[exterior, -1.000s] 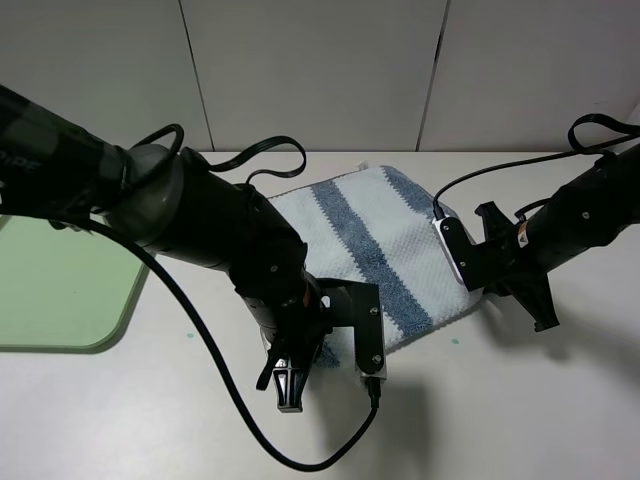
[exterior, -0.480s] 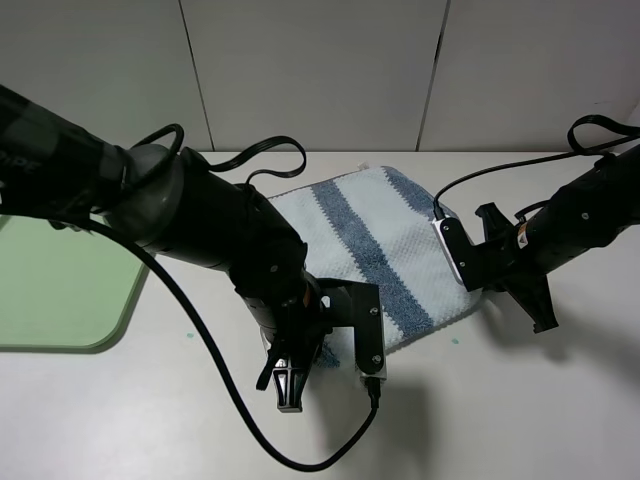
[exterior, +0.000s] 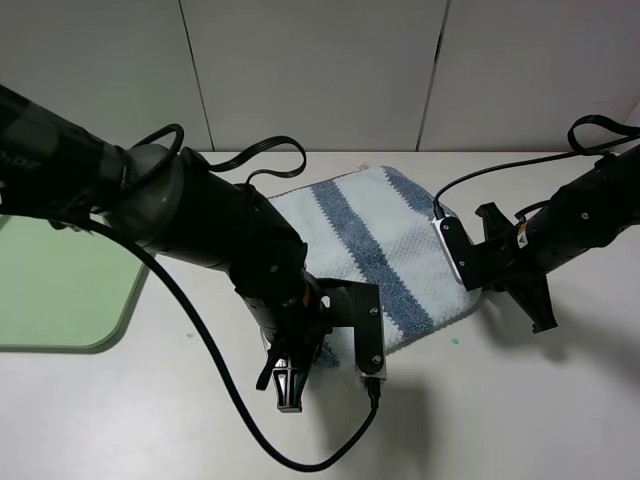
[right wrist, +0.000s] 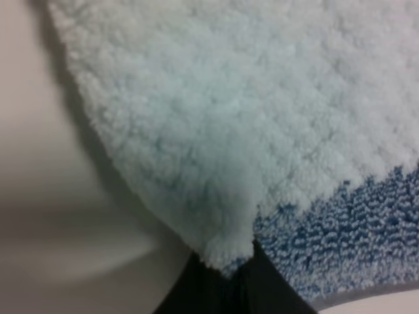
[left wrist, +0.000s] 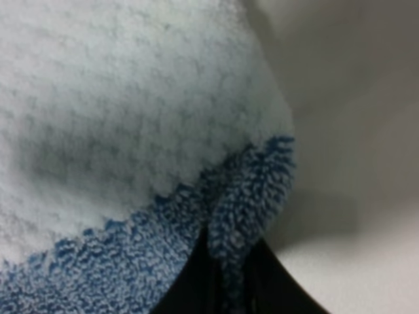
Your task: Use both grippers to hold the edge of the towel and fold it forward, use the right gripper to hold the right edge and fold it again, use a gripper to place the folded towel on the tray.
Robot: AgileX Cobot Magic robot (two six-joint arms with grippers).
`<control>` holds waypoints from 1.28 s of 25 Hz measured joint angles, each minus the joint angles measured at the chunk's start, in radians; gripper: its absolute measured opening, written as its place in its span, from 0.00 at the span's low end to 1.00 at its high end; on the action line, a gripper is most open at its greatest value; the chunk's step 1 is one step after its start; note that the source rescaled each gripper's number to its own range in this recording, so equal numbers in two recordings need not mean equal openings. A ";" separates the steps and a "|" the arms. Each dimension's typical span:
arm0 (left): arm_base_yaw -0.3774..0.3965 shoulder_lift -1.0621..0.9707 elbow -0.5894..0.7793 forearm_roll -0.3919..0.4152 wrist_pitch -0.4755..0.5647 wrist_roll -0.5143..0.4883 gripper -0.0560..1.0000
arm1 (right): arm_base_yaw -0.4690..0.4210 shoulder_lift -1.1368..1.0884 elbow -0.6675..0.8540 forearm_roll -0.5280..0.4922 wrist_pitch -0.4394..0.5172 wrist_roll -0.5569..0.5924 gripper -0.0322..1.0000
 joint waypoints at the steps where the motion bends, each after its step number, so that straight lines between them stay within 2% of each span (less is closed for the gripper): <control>1: 0.000 0.000 0.000 0.000 0.000 0.000 0.06 | 0.000 0.001 0.000 0.000 -0.002 0.000 0.03; 14: 0.000 0.000 0.000 0.000 0.000 0.000 0.06 | 0.000 0.007 0.000 0.001 -0.024 0.000 0.03; 24: 0.000 0.001 0.000 0.000 -0.064 0.000 0.06 | 0.000 0.007 0.000 0.001 -0.024 0.000 0.03; 32: 0.000 -0.002 0.000 -0.001 -0.069 0.000 0.06 | 0.000 0.007 0.000 0.002 -0.025 0.000 0.03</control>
